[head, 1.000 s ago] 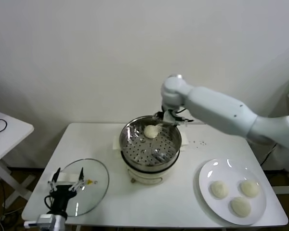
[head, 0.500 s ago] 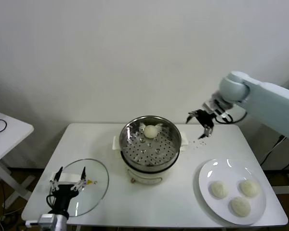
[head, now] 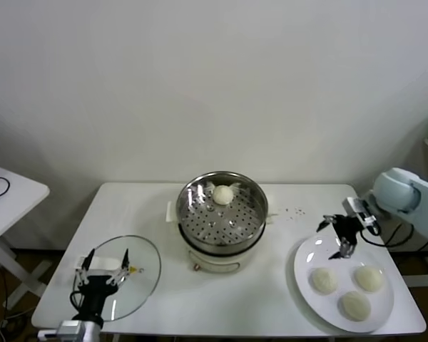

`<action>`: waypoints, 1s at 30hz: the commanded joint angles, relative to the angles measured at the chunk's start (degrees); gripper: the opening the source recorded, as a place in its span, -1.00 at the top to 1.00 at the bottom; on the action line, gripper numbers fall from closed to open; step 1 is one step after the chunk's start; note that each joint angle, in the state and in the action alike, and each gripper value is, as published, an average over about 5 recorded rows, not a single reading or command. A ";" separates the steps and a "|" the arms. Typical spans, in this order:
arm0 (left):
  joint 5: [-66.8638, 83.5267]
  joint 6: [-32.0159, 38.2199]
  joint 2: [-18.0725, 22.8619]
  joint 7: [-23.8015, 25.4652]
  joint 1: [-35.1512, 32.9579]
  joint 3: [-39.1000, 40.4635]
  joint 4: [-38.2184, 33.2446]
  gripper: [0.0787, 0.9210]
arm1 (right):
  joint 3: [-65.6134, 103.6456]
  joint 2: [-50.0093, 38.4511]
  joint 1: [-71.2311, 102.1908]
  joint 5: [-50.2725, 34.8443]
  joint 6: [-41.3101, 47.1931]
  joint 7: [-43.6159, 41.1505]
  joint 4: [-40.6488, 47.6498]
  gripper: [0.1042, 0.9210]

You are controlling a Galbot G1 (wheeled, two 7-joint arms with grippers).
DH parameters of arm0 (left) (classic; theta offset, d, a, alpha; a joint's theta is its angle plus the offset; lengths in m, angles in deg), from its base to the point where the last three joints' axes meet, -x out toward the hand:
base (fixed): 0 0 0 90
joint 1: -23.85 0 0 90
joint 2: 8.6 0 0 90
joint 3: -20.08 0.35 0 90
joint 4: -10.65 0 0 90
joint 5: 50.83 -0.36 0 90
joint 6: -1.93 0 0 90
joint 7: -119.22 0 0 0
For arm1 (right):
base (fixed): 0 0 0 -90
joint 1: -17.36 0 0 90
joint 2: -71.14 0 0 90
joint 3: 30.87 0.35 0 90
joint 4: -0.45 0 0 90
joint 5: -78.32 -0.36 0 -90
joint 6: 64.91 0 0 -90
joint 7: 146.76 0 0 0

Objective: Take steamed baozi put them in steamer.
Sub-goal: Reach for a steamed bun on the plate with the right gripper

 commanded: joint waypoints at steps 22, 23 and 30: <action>2.00 -0.04 0.05 -0.09 0.47 -0.67 1.71 -0.77 | -2.83 5.16 6.15 4.73 1.79 1.65 3.98 -0.76; 2.03 -0.04 0.04 -0.07 0.52 -0.67 1.77 -0.77 | -2.80 5.42 6.14 4.84 1.79 1.73 4.07 -0.76; 1.99 -0.06 0.07 0.01 0.77 -0.66 1.87 -0.77 | -2.89 6.18 6.43 5.71 1.83 1.67 4.13 -0.76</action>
